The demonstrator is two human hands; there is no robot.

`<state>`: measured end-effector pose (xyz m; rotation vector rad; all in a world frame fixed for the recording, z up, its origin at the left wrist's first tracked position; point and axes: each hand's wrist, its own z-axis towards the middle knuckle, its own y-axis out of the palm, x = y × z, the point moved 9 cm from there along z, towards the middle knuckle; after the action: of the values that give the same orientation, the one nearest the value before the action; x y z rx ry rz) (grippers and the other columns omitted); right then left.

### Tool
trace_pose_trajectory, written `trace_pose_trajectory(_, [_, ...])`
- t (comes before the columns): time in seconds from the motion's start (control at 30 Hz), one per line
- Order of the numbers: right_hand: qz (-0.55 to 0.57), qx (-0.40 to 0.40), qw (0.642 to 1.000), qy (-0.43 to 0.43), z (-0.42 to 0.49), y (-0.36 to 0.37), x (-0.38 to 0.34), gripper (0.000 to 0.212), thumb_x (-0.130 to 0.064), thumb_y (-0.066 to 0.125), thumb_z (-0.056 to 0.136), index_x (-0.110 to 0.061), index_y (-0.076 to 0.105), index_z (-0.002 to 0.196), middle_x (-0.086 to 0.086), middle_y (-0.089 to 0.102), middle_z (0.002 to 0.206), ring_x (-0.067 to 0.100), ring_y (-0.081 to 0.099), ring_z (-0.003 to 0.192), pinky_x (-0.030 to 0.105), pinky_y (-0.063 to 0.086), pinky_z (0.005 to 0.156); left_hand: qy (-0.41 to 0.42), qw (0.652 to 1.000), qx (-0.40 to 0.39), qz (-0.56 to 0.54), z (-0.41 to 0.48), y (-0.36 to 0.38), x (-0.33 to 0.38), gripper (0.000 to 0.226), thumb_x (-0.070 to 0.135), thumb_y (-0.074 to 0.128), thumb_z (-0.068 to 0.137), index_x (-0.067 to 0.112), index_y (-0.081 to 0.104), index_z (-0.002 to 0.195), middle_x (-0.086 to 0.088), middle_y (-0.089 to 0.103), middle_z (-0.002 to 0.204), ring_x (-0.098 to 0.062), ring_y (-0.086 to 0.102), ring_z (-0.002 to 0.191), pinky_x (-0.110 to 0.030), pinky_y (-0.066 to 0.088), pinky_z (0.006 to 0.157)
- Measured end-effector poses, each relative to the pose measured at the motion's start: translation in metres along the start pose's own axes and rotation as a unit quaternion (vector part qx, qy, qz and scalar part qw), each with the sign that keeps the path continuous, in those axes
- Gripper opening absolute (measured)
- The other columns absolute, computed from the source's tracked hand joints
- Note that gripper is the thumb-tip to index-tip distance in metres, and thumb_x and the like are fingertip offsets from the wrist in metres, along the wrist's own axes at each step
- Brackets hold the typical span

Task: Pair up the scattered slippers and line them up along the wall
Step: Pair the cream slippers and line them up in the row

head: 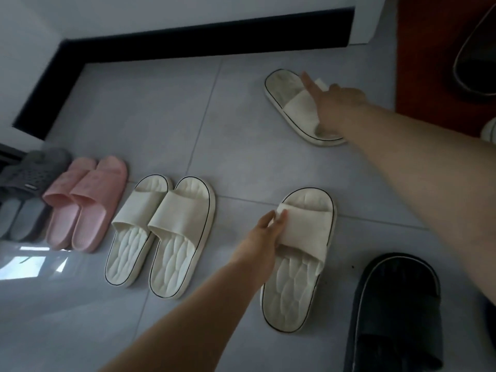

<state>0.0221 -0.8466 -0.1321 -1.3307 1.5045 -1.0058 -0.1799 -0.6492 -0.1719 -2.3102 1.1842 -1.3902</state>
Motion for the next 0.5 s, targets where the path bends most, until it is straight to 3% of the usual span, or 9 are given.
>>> trace_pose_trajectory(0.07, [-0.029,-0.012,0.999,-0.006,0.009,-0.001,-0.008,0.125,-0.029,0.078,0.069,-0.041,-0.025,0.138,0.02,0.036,0.141,0.035,0.05,0.116,0.041,0.04,0.094,0.031,0.997,-0.008,0.077,-0.008,-0.009,-0.005,0.05,0.035,0.047,0.091,0.033,0.032,0.139,0.008,0.045,0.139,-0.008,0.051,0.117,-0.015,0.04,0.097])
trace_pose_trajectory(0.17, [-0.07,-0.018,0.997,-0.004,0.013,-0.003,-0.012,0.116,-0.032,0.076,0.071,-0.039,-0.015,0.143,0.021,0.03,0.144,0.037,0.043,0.123,0.045,0.035,0.1,0.043,0.984,-0.024,0.169,-0.02,-0.015,-0.005,0.065,0.007,0.036,0.093,0.033,0.007,0.145,0.005,0.011,0.155,-0.02,0.042,0.13,-0.029,0.035,0.107])
trace_pose_trajectory(0.3, [-0.059,-0.01,0.998,-0.007,0.001,0.004,-0.008,0.103,-0.025,0.073,0.073,-0.036,0.002,0.146,0.022,0.028,0.142,0.039,0.045,0.12,0.041,0.039,0.095,0.047,0.982,-0.026,0.183,-0.015,-0.015,-0.007,0.06,0.013,0.031,0.095,0.034,0.006,0.145,0.007,0.008,0.156,-0.021,0.04,0.131,-0.027,0.033,0.105])
trace_pose_trajectory(0.4, [-0.021,0.026,0.999,-0.016,-0.02,0.006,-0.008,0.097,-0.019,0.074,0.072,-0.037,0.01,0.144,0.021,0.037,0.13,0.039,0.055,0.103,0.035,0.04,0.075,0.042,0.991,-0.018,0.124,-0.014,-0.017,-0.01,0.047,0.03,0.025,0.098,0.033,0.017,0.144,0.008,0.018,0.154,-0.024,0.037,0.133,-0.032,0.033,0.104])
trace_pose_trajectory(0.5, [0.013,0.053,0.998,-0.027,-0.047,0.009,0.001,0.096,-0.018,0.077,0.067,-0.037,0.017,0.14,0.017,0.036,0.128,0.037,0.058,0.092,0.035,0.04,0.071,0.045,0.987,-0.017,0.156,-0.014,-0.029,-0.017,0.046,0.026,0.027,0.098,0.031,0.023,0.144,0.005,0.022,0.153,-0.027,0.04,0.131,-0.037,0.037,0.103])
